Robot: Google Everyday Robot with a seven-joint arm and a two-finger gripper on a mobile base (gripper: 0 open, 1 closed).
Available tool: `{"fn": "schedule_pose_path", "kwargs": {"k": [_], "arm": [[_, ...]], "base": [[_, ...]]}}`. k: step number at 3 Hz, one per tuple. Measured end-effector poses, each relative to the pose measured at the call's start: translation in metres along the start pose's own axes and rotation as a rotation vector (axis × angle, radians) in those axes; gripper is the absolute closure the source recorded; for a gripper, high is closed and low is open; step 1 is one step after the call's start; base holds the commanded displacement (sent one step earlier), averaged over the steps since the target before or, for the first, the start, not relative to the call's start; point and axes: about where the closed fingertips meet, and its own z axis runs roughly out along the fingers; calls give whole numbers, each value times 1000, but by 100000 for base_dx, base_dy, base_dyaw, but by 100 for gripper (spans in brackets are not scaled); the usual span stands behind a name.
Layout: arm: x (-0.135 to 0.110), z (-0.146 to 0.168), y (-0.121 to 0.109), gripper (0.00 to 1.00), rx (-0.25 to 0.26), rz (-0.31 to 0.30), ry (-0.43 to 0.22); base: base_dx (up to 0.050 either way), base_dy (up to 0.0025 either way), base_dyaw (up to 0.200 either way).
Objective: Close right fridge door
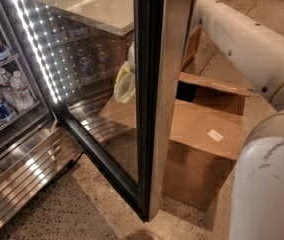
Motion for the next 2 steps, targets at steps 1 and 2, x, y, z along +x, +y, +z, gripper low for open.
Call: {"fn": "schedule_pose_path", "kwargs": {"k": [1, 2], "arm": [[-6, 15, -7, 100, -50, -1, 31], [-6, 15, -7, 100, -50, -1, 31]], "base": [[0, 0, 0], [0, 0, 0]]}}
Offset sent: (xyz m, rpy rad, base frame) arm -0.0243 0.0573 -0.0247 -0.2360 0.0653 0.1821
